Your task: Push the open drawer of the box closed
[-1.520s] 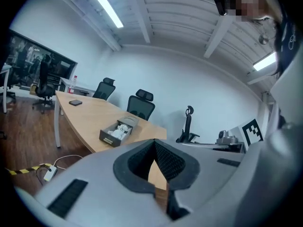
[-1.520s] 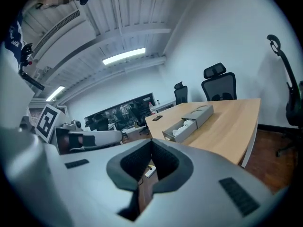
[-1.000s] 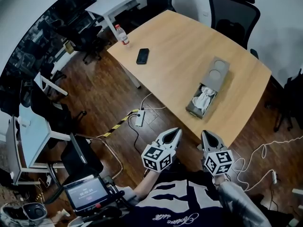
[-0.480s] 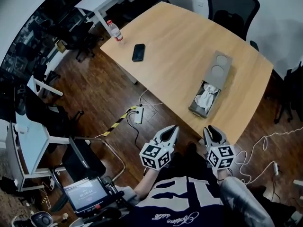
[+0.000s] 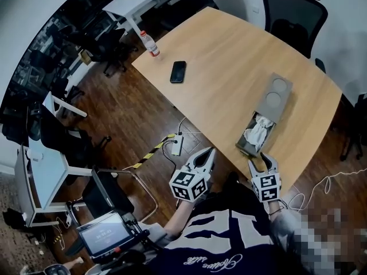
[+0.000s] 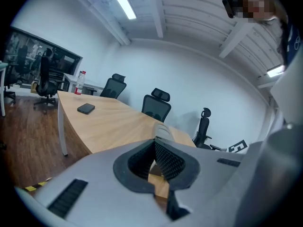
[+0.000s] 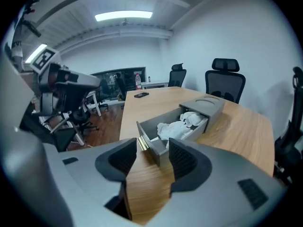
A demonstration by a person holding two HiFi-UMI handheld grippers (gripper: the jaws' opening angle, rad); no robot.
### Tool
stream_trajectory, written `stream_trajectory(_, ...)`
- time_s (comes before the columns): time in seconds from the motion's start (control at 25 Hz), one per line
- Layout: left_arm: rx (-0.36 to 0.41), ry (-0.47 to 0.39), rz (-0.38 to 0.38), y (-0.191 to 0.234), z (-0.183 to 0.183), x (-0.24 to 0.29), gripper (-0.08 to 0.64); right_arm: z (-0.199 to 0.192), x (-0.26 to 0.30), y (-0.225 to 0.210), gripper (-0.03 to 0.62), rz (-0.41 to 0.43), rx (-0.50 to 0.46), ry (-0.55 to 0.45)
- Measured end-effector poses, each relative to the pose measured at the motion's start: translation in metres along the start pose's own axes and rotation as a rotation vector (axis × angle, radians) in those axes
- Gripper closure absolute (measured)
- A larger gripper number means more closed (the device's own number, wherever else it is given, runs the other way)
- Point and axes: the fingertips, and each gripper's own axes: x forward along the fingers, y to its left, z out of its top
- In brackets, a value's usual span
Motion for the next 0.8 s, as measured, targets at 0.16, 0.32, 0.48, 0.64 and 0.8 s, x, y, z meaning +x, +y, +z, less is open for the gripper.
stream_trajectory(0.16,0.016,0.024,0.004,0.003,0.005,0.011,0.561,-0.003,0.018,-0.002,0.385,0.002,-0.114,0.047)
stream_trajectory(0.32,0.015,0.038,0.020,0.010,0.008,0.014,0.561,-0.006,0.018,-0.005,0.394,-0.041,-0.270,0.063)
stream_trajectory(0.48,0.015,0.036,0.039,0.019,0.013,0.019,0.561,-0.007,0.020,-0.011,0.443,-0.070,-0.291,0.073)
stream_trajectory(0.64,0.012,0.042,0.035,0.020,0.015,0.024,0.561,-0.006,0.019,-0.013,0.443,-0.054,-0.279,0.076)
stream_trajectory(0.8,0.012,0.049,0.016,0.018,0.016,0.036,0.561,0.001,0.025,-0.031,0.443,-0.086,-0.241,0.063)
